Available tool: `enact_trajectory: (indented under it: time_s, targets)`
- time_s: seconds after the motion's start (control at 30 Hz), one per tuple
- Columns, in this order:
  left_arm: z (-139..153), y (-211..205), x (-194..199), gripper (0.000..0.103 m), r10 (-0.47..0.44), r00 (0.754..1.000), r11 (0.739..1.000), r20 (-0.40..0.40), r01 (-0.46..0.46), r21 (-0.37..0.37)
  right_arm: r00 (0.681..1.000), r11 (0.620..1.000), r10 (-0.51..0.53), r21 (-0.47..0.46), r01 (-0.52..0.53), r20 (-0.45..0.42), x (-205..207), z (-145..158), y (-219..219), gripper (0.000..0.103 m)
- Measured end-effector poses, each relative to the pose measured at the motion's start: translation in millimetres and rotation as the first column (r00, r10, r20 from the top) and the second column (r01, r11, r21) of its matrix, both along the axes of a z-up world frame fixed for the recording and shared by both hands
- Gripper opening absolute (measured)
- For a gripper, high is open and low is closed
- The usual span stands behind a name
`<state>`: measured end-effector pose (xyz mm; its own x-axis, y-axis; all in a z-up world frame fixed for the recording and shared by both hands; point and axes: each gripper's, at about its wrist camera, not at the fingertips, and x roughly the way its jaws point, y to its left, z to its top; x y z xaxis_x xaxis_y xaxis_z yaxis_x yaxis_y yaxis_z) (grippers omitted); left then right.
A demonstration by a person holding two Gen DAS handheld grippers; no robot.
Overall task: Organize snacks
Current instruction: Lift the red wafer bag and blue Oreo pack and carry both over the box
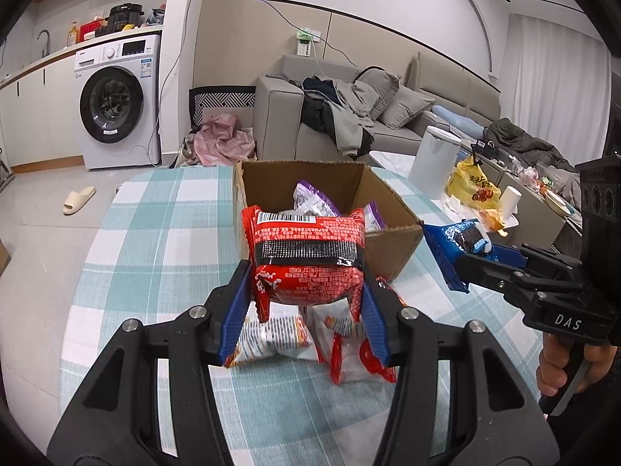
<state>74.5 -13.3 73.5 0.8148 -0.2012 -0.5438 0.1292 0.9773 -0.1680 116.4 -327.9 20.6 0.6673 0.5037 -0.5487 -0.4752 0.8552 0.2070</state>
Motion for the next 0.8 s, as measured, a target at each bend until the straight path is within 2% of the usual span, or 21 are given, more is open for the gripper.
enact_trajectory:
  time_s: [0.3,0.5,0.8]
  targets:
    - [6,-1,22,0.05,0.006,1.0,1.0,0.006,-0.006,-0.012,1.0,0.999,-0.026,0.021,0.026,-0.007,19,8,5,0.045]
    - [2,-2,43,0.05,0.024,1.0,1.0,0.005,-0.024,0.011,0.999,0.998,-0.04,0.041,0.041,-0.024,33,8,5,0.045]
    - [-9,-8,77,0.05,0.018,1.0,1.0,-0.013,-0.018,0.009,0.997,0.996,-0.066,0.065,0.068,-0.033,60,6,5,0.045]
